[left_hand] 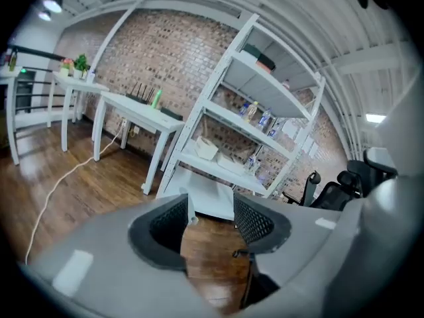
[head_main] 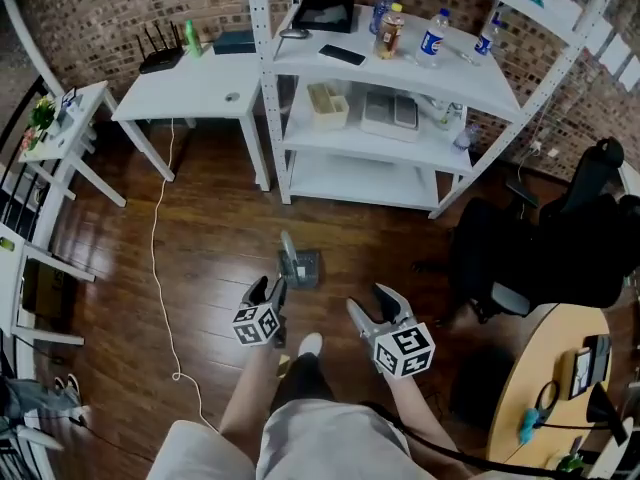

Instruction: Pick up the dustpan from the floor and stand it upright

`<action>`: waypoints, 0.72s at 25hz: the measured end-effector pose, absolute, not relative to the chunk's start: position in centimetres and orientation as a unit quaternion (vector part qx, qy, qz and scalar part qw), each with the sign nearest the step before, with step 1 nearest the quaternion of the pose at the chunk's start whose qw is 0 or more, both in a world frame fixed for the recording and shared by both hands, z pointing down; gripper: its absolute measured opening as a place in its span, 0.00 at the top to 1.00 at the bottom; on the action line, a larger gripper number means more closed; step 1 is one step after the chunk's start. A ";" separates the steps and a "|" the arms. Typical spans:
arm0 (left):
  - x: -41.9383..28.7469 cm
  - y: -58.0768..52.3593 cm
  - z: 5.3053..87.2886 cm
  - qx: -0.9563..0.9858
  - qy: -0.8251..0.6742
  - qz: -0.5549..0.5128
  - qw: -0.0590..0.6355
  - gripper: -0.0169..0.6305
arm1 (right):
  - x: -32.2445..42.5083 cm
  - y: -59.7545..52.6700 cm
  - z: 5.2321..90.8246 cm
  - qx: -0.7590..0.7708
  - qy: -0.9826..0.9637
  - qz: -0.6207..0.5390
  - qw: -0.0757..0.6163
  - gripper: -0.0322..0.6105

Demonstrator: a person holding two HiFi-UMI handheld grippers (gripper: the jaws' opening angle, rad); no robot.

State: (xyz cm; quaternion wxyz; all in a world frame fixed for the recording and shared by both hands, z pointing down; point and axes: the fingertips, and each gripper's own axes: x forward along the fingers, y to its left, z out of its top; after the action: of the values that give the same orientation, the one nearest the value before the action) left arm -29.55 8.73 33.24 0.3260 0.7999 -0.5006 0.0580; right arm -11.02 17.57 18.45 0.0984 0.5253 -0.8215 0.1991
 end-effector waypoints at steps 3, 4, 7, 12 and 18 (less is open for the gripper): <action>-29.1 14.7 26.3 0.829 -0.517 0.072 0.201 0.58 | -11.2 22.4 14.9 0.517 -0.842 0.138 0.068 0.60; -28.5 17.2 23.6 0.836 -0.521 0.077 0.153 0.56 | -10.9 24.6 13.7 0.518 -0.846 0.113 0.063 0.60; -25.8 26.2 16.5 0.839 -0.537 0.045 0.072 0.55 | -8.7 32.2 11.1 0.537 -0.840 0.050 0.063 0.55; -21.6 37.6 10.6 0.856 -0.514 0.022 0.041 0.54 | -6.0 41.4 10.2 0.565 -0.822 0.043 0.056 0.41; -22.4 41.5 8.2 0.857 -0.514 0.014 0.036 0.54 | -7.6 43.9 7.0 0.566 -0.821 0.027 0.064 0.40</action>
State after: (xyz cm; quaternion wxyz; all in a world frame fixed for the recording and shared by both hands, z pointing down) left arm -22.44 41.53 8.16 0.0359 0.8569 -0.5141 0.0138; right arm -7.61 43.86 6.99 0.0638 0.5664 -0.8213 0.0268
